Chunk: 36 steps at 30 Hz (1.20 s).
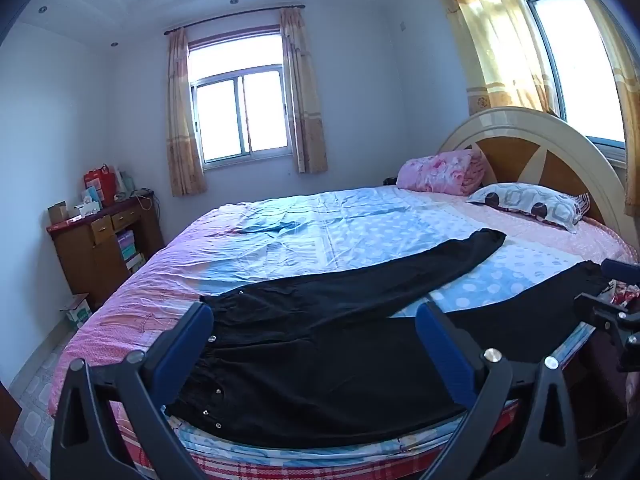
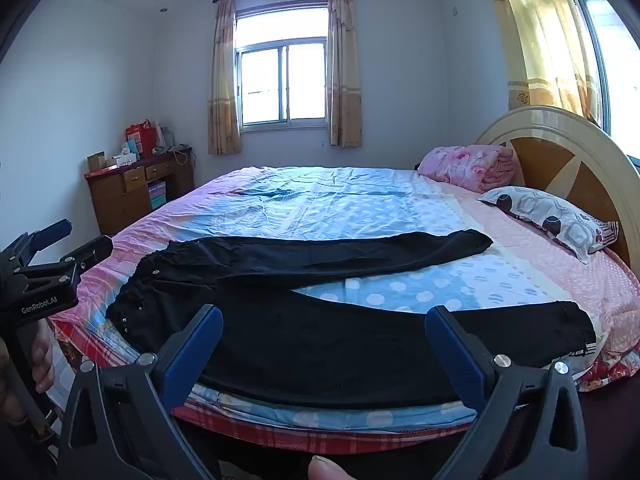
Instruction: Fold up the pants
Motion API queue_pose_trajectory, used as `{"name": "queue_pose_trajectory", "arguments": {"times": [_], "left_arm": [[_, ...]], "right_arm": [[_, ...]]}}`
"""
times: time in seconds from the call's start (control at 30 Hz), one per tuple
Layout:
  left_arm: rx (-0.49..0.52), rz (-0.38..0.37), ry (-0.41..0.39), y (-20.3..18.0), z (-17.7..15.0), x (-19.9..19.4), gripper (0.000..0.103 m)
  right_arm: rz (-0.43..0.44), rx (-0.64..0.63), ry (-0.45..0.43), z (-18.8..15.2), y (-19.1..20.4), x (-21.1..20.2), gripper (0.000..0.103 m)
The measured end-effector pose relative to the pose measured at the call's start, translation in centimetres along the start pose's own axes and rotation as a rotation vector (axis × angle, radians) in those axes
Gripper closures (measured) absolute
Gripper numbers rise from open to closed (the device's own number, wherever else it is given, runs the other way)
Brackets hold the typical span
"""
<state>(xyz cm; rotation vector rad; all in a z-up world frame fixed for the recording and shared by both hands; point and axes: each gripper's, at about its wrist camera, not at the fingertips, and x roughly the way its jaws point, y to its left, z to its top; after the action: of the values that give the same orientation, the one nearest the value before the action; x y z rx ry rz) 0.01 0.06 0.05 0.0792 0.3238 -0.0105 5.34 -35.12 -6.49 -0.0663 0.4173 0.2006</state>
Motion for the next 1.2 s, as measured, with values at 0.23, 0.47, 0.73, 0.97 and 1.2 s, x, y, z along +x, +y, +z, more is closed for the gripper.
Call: {"name": "queue_pose_trajectory", "arguments": {"times": [0.23, 0.47, 0.73, 0.97, 1.2], "left_arm": [[0.029, 0.011, -0.012, -0.4, -0.5, 0.2, 0.0], [0.015, 0.009, 0.002, -0.2, -0.6, 0.6, 0.0], [0.002, 0.004, 0.014, 0.5, -0.5, 0.8, 0.0], [-0.005, 0.004, 0.02, 0.7, -0.5, 0.9, 0.0], [-0.013, 0.003, 0.028, 0.8, -0.6, 1.0, 0.0]], "right_arm": [[-0.001, 0.002, -0.002, -0.1, 0.1, 0.3, 0.001], [-0.001, 0.003, 0.0, -0.9, -0.3, 0.4, 0.001], [-0.003, -0.003, 0.013, -0.5, -0.1, 0.6, 0.001], [-0.004, -0.004, 0.017, -0.6, 0.1, 0.7, 0.001], [-0.004, -0.005, 0.019, -0.6, 0.1, 0.7, 0.001]]}}
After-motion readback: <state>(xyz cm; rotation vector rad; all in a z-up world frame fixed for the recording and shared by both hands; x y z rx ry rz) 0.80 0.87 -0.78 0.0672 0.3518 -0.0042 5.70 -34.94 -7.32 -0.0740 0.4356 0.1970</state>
